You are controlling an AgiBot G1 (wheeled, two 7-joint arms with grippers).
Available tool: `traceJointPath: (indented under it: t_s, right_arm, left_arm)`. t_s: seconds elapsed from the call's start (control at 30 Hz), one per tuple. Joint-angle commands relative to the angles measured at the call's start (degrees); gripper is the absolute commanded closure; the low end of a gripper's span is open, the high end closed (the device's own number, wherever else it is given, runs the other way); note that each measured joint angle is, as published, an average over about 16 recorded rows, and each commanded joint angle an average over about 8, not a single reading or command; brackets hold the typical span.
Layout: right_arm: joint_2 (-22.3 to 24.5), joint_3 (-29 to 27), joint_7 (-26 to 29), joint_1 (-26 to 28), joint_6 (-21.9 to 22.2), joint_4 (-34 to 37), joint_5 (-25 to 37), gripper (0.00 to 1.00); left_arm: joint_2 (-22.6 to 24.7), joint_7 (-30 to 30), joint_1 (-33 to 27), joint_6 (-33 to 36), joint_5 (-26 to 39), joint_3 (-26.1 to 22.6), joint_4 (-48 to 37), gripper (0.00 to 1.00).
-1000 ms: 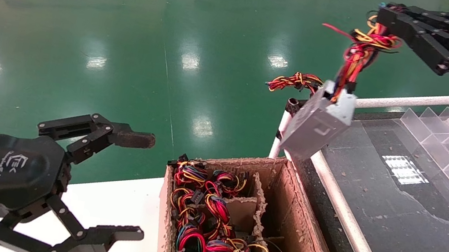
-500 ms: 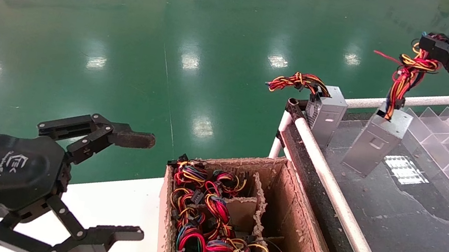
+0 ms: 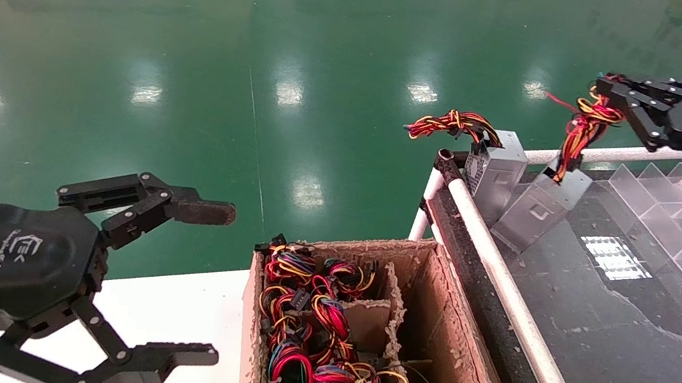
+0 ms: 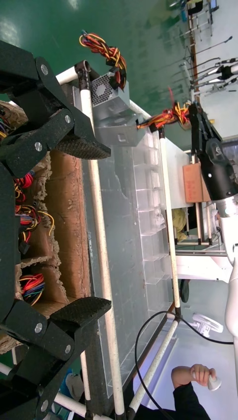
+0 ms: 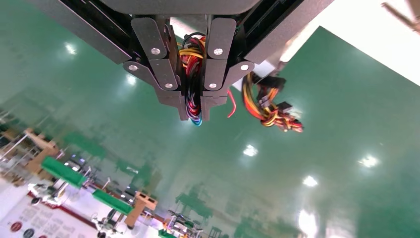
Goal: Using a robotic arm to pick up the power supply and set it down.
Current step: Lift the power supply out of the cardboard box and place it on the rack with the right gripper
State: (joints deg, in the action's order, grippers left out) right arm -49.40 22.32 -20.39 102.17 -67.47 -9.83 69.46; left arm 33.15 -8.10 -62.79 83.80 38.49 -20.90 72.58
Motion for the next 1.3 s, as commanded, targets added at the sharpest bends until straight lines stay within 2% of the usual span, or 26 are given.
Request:
traceJointPath:
  t_s: [0.03, 0.3, 0.73, 1.3]
  right_arm:
    - [-1.11, 0.24, -1.60, 0.38, 0.99, 1.05, 0.43, 1.00]
    - [-4.22, -0.16, -5.86, 1.39, 4.49, 4.17, 0.08, 1.00]
    - [-8.52, -0.68, -9.71, 2.49, 9.20, 7.14, -0.55, 1.00]
    - [-14.06, -0.80, -12.36, 3.29, 17.48, 9.23, -0.63, 1.00]
  left_arm:
    - [0.00, 0.00, 0.00, 0.00, 0.00, 0.00, 0.00, 0.00]
    - [0.00, 0.00, 0.00, 0.00, 0.00, -0.01, 0.00, 0.00]
    - [-0.01, 0.01, 0.00, -0.01, -0.01, -0.01, 0.00, 0.00]
    - [-0.01, 0.01, -0.01, -0.01, -0.02, -0.02, 0.00, 0.00]
